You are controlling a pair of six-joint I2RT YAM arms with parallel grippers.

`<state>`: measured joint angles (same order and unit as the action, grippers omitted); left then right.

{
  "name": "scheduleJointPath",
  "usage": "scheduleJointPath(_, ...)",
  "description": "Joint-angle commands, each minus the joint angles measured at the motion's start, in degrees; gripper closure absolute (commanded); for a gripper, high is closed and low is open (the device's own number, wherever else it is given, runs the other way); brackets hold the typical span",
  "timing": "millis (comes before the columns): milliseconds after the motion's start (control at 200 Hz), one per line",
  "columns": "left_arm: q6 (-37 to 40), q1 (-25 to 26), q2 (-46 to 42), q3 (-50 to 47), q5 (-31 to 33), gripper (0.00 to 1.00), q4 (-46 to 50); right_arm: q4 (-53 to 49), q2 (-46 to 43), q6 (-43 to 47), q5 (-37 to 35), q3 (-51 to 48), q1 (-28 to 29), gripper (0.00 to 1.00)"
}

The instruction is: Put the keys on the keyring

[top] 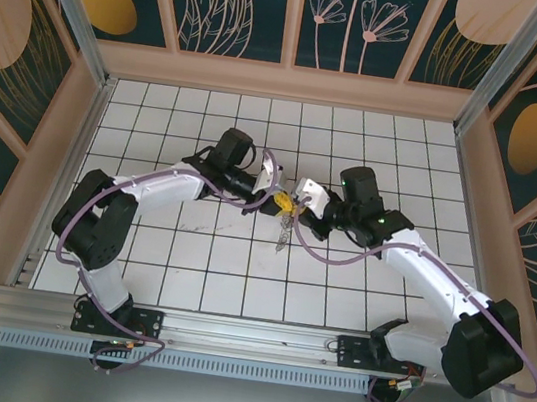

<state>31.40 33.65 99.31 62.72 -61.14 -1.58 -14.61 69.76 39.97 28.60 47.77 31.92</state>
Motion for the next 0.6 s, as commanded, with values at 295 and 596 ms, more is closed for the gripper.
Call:
scheduleJointPath(295, -31.4, 0.8, -2.9, -10.6, -8.0, 1.00, -45.0, 23.4, -5.2, -8.2, 16.7, -10.9, -4.0, 0.86)
scheduleJointPath(596, -37.6, 0.8, -4.1, -13.4, -6.4, 1.00, -54.0, 27.0, -5.0, -9.1, 15.5, -11.8, -5.4, 0.98)
